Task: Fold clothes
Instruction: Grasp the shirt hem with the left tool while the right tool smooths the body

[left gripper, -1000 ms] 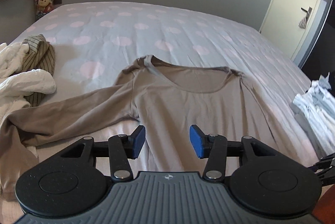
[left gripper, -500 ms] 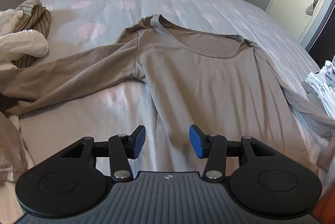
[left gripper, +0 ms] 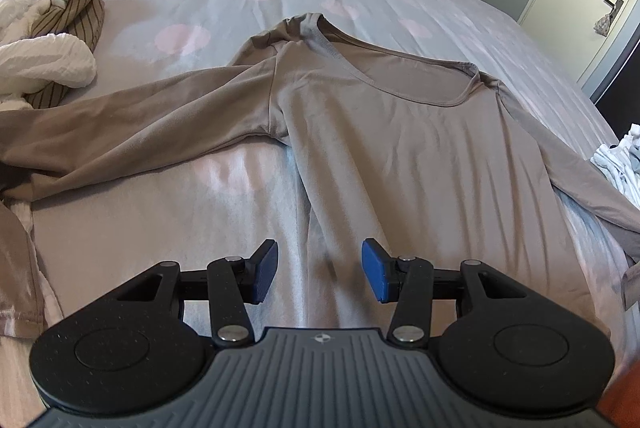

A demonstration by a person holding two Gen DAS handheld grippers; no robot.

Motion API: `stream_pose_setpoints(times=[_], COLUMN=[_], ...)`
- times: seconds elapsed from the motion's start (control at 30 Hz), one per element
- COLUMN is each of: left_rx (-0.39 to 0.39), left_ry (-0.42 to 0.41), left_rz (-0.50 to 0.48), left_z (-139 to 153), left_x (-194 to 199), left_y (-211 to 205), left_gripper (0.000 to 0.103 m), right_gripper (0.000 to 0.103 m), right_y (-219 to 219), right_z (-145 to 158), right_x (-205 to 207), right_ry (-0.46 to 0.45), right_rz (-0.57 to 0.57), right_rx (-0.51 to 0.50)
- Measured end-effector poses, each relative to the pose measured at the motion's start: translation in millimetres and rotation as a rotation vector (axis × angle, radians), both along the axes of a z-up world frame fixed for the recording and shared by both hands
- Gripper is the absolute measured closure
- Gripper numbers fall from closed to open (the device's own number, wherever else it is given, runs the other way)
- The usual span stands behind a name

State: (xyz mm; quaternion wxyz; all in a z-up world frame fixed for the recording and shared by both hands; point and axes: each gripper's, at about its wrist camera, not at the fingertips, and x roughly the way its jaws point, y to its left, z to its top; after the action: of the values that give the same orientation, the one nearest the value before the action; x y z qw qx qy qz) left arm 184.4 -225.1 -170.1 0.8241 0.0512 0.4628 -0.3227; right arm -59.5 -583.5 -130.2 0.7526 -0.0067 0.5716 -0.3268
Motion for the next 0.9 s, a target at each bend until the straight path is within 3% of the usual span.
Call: stream_pose_setpoints(times=[0.03, 0.3, 0.5, 0.63, 0.7, 0.9], left_rx=[0.002, 0.022, 0.037, 0.085, 0.127, 0.315], left_ry=[-0.001, 0.019, 0.152, 0.186, 0.200, 0.221], left_rz=[0.000, -0.020, -0.084, -0.211, -0.279, -0.553], left_z=[0.1, -4.6, -0.3, 11.1, 15.9, 25.5], left_x=[-0.3, 0.2, -0.5, -14.4, -21.8, -43.4], left_y=[0.1, -2.9, 0.8, 1.5, 2.6, 12.5], left_gripper=[0.059, 0.059, 0.059, 0.059, 0.059, 0.059], right_gripper=[0.100, 0.099, 0.092, 0.086, 0.079, 0.074], right_y=[-2.1, -0.4, 36.1, 64.7, 75.1, 90.5], right_z=[1.6, -8.7, -17.3, -29.0, -31.8, -42.7], right_x=[-1.9, -13.6, -0.8, 13.9, 16.2, 16.7], right_ry=[0.004, -0.049, -0.125, -0.127, -0.115, -0.055], right_rz=[-0.010, -0.022, 0.049, 0.148, 0.195, 0.336], right_rx=[-0.023, 0.128, 0.309, 0.410, 0.440, 0.476])
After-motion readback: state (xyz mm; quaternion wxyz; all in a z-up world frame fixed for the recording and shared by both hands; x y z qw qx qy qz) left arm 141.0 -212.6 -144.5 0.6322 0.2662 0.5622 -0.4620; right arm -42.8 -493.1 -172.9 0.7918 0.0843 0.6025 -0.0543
